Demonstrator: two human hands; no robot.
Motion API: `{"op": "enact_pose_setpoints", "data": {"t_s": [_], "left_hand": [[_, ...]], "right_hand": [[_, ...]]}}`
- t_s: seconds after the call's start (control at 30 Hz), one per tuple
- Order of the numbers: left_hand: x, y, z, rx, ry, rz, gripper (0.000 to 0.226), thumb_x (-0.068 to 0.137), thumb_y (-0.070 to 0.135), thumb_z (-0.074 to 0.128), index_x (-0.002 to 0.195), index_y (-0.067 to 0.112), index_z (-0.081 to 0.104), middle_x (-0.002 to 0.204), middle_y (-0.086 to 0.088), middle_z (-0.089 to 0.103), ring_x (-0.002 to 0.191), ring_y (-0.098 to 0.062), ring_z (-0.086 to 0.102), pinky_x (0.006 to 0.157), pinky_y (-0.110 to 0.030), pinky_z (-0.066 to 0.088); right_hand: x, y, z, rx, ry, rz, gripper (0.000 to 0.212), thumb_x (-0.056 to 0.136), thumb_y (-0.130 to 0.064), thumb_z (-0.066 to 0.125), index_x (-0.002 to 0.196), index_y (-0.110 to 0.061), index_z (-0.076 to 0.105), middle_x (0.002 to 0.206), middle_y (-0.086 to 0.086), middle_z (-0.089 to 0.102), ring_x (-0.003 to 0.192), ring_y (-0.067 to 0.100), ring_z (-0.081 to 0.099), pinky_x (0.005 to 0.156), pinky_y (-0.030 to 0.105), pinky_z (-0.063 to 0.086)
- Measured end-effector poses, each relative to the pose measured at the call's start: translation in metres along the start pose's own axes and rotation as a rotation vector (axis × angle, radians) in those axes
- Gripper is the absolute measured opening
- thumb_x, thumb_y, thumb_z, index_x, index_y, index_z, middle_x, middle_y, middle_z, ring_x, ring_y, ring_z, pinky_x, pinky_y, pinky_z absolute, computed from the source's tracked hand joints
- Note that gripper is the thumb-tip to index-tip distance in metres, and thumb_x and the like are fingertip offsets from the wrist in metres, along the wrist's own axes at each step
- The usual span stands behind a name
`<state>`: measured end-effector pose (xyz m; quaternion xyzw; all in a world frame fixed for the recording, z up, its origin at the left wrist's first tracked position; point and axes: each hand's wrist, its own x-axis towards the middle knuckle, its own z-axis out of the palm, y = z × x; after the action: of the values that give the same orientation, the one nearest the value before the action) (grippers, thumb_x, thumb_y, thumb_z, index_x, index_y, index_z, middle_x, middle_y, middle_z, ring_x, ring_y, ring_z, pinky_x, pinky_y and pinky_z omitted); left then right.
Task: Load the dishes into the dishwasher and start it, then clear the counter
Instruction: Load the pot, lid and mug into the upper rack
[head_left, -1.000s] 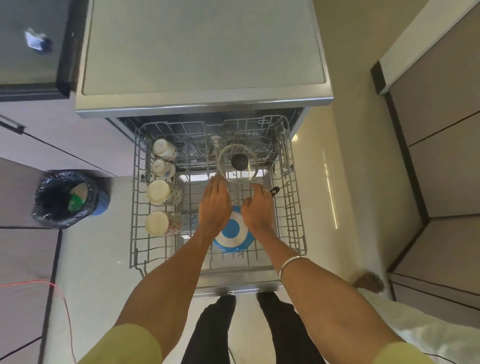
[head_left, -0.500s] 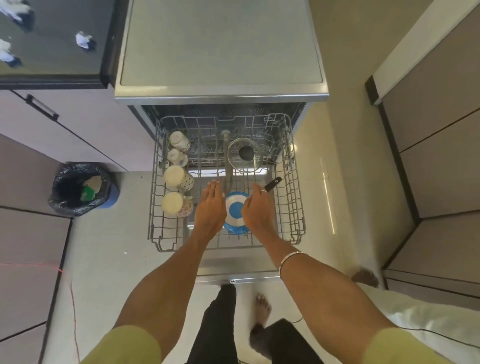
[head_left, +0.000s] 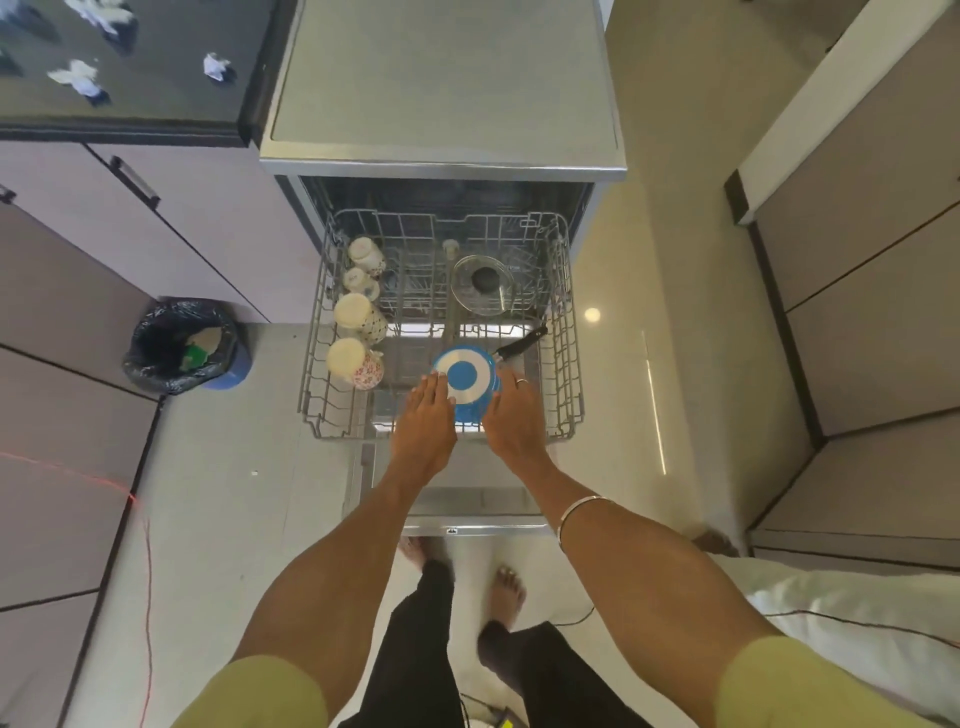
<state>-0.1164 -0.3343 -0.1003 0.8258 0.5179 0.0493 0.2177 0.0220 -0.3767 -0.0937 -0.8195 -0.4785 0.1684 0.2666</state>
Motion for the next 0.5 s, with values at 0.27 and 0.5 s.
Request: {"op": "enact_pose_setpoints", "data": {"t_s": [0.27,0.5], "left_hand": [[-0.026,-0.013,-0.018,0.063,0.02,0.063,0.055,0.104,0.013,0.035,0.155,0.003,0.015,0.162,-0.014,0.018,0.152,-0.027,0.012,0.124,-0.038,0.014],[-0.024,-0.046,-0.004,0.141,0.087,0.119,0.056,0.104,0.007,0.035,0.155,0.002,0.014,0.162,-0.016,0.017,0.151,-0.028,0.011,0.122,-0.036,0.011]], "right_hand": [[-0.029,-0.014,-0.004,-0.024,-0.045,-0.057,0.039,0.095,-0.006,0.045,0.134,-0.004,0.051,0.132,0.015,0.057,0.122,0.031,0.052,0.1,0.044,0.047],[-0.038,-0.018,0.026,-0.016,0.019,-0.065,0.036,0.095,-0.007,0.05,0.131,-0.005,0.053,0.124,0.013,0.061,0.117,0.028,0.055,0.1,0.039,0.049]]}}
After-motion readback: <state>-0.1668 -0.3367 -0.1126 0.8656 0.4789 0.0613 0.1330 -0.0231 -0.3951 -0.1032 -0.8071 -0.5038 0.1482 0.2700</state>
